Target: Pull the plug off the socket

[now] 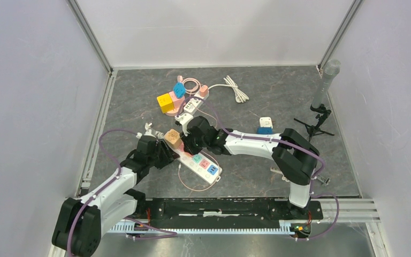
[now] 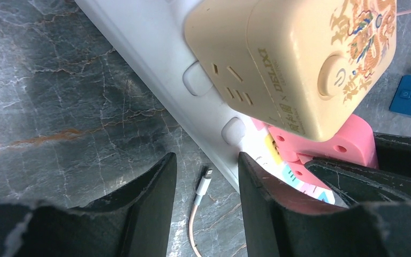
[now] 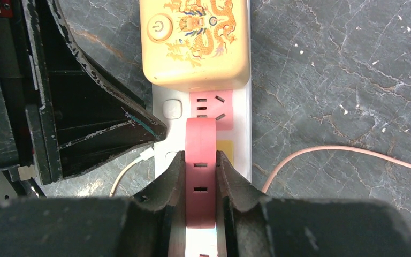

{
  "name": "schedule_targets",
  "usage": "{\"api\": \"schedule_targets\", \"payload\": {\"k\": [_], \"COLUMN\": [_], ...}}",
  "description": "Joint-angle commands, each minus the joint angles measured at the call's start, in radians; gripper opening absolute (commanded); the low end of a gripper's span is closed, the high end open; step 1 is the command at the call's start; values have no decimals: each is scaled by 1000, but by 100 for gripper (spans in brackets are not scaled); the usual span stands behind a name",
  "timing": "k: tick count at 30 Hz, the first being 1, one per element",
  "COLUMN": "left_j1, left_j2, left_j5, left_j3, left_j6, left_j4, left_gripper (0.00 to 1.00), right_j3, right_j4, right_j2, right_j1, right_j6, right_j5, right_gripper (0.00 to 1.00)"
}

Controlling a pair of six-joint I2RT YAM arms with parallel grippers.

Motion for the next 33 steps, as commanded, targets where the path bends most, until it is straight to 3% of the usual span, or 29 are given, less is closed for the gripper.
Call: {"api": "schedule_targets", "payload": {"k": [1,9,16,33], "left_j1": [3,2,2,3], "left_j2": [9,42,47,-65], "left_j5": [-41,-39,-14,-6], "left_j3": [-3,4,-7,63], "left_j6": [-11,-13,-29,-27], "left_j4": [-68,-70,-20,-116], "left_gripper": [52,52,55,59], "right_j3": [25,39,83,-28], "right_j4": [65,102,-5,-34], "right_j2": [-57,-56,-7,-332], "right_j1": [-1,-5,49,-32], "right_j6": [26,56,-12,-69], "right_j5": [-23,-100,22,210], "right_gripper": [0,0,0,0]}}
